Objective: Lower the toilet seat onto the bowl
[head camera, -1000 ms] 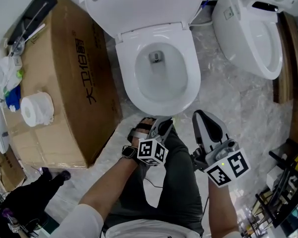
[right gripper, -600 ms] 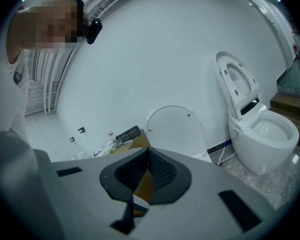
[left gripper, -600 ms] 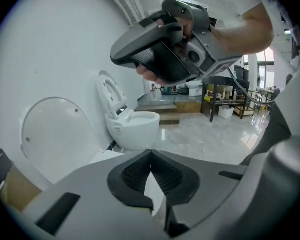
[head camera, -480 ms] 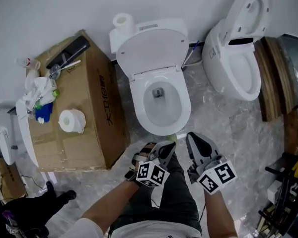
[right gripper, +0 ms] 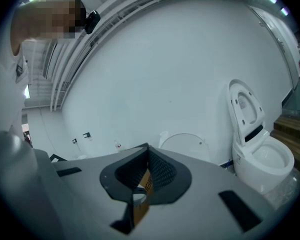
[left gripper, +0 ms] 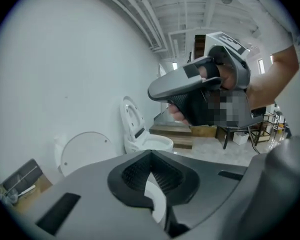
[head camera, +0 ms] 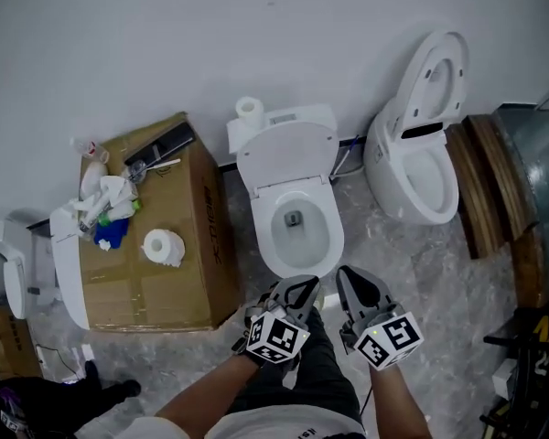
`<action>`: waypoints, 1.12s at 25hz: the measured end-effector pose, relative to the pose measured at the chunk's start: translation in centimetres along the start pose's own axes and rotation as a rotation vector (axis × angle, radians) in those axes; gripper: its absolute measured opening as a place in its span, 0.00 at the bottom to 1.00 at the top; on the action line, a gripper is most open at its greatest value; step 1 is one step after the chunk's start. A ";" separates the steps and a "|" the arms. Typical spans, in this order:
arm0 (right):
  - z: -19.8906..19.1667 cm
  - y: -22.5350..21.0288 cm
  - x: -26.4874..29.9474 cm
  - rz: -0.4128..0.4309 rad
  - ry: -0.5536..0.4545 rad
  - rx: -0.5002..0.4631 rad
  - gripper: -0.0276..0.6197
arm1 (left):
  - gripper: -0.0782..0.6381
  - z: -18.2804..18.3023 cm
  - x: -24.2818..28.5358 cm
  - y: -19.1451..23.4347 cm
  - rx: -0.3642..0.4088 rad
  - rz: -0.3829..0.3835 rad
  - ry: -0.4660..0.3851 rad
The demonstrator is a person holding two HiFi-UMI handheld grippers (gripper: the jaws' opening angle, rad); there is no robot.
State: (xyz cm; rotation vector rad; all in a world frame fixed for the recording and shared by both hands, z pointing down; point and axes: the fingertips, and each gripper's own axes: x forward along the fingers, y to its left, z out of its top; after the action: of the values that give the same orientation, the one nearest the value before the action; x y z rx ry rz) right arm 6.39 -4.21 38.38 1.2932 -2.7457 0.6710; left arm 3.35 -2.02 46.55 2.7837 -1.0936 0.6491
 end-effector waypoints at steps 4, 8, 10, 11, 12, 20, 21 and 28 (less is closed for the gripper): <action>3.5 1.9 -1.1 -0.002 -0.044 -0.038 0.06 | 0.12 4.8 -2.7 0.8 -0.016 0.037 -0.055; 6.5 4.0 -1.9 -0.003 -0.069 -0.083 0.06 | 0.12 9.4 -5.4 1.7 -0.057 0.073 -0.120; 7.7 4.9 -2.2 -0.008 -0.076 -0.100 0.07 | 0.12 11.3 -6.7 2.2 -0.073 0.089 -0.149; 8.3 5.3 -2.4 -0.010 -0.079 -0.109 0.06 | 0.12 12.2 -7.4 2.5 -0.080 0.098 -0.162; 8.8 5.7 -2.6 -0.011 -0.082 -0.118 0.06 | 0.12 13.0 -8.0 2.7 -0.087 0.105 -0.173; 11.6 8.5 -4.1 0.004 -0.102 -0.169 0.06 | 0.12 19.0 -12.4 3.7 -0.158 0.150 -0.265; 11.8 8.9 -4.1 0.008 -0.103 -0.174 0.06 | 0.12 19.6 -12.9 3.7 -0.174 0.151 -0.277; 13.1 10.6 -4.7 0.024 -0.106 -0.188 0.06 | 0.12 21.5 -14.8 3.5 -0.214 0.153 -0.319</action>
State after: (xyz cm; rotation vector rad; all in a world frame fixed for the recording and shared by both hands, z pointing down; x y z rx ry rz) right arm 3.55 -0.01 21.58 1.2920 -2.8292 0.3432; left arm -1.00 -0.15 20.63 2.6929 -1.3511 0.0866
